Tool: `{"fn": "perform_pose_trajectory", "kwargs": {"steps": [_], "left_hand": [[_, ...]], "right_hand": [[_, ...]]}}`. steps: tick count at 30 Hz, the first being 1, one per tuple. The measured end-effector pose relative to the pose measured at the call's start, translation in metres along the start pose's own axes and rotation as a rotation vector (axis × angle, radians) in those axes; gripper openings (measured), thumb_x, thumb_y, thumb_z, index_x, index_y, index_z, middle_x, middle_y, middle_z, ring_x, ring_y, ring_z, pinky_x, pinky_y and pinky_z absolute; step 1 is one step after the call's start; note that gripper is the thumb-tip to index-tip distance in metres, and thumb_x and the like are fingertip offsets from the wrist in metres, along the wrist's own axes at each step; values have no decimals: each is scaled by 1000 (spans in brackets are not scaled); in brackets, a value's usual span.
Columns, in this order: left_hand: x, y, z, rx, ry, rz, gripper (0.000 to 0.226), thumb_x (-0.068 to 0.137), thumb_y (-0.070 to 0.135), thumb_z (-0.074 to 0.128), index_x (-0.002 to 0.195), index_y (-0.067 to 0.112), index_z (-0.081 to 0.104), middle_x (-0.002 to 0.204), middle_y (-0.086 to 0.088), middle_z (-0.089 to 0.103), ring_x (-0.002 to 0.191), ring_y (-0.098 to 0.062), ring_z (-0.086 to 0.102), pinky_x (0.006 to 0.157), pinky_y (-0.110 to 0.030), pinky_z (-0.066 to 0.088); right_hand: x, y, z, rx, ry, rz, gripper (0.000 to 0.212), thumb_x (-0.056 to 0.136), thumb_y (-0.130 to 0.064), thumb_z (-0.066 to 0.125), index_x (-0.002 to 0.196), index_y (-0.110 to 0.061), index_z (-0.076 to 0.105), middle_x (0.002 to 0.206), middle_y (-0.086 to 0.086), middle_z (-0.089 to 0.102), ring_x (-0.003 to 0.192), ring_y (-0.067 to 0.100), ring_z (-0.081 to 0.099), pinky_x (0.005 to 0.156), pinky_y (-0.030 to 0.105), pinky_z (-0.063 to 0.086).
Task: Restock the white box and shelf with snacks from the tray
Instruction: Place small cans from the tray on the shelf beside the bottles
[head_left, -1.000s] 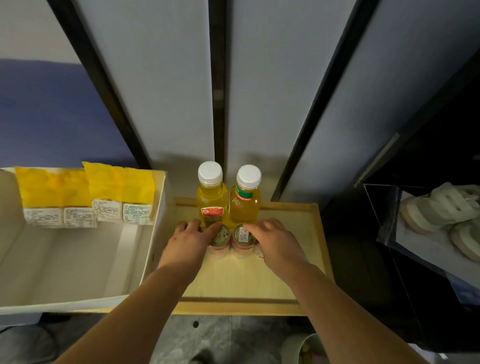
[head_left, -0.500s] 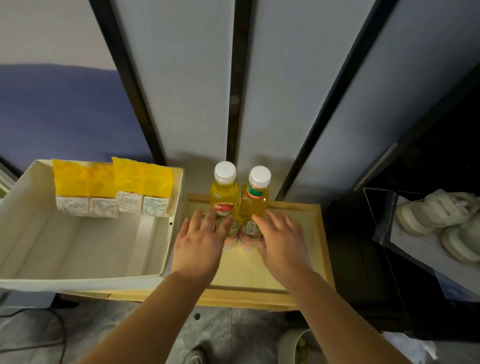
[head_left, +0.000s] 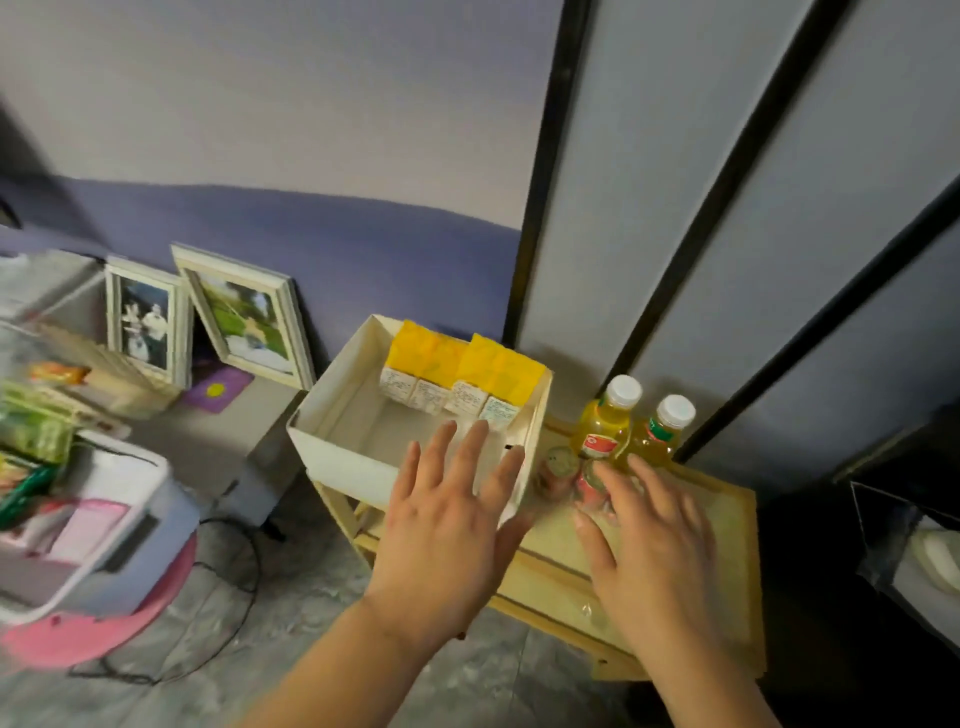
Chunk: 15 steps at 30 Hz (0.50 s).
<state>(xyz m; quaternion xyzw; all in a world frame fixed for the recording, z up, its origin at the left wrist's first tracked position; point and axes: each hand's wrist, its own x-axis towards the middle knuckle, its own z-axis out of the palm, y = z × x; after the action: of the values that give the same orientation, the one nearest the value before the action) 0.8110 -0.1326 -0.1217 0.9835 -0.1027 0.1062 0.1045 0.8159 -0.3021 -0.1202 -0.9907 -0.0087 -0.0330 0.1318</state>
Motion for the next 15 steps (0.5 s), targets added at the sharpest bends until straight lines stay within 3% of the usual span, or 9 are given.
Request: {"fn": "perform_pose_trajectory", "kwargs": {"steps": [4, 7, 10, 15], "left_hand": [[-39, -60, -35, 9, 29, -67, 52, 87, 50, 34, 125, 21, 54, 129, -14, 53, 122, -38, 45, 97, -54, 37], [-72, -116, -60, 6, 52, -108, 52, 86, 50, 37, 125, 19, 52, 131, -15, 52, 122, -39, 44, 97, -54, 39], [-103, -179, -84, 11, 94, -113, 53, 85, 48, 39, 124, 15, 54, 128, -18, 53, 119, -41, 45, 95, -55, 41], [-156, -284, -122, 86, 71, -177, 55, 82, 48, 40, 125, 16, 54, 129, -16, 52, 121, -41, 44, 96, -55, 37]], "right_hand": [[-14, -76, -2, 18, 111, -91, 46, 76, -36, 71, 117, -19, 61, 126, 11, 58, 116, 37, 52, 92, 59, 42], [-27, -146, 8, 54, 186, -151, 42, 79, -40, 61, 113, -16, 63, 121, 13, 61, 109, 40, 55, 87, 60, 46], [-42, -221, 25, 101, 181, -177, 46, 78, -43, 52, 114, -17, 61, 121, 14, 60, 110, 40, 55, 86, 62, 45], [-66, -338, 57, 165, 147, -229, 41, 78, -33, 66, 115, -15, 61, 123, 16, 58, 112, 40, 53, 91, 61, 42]]}}
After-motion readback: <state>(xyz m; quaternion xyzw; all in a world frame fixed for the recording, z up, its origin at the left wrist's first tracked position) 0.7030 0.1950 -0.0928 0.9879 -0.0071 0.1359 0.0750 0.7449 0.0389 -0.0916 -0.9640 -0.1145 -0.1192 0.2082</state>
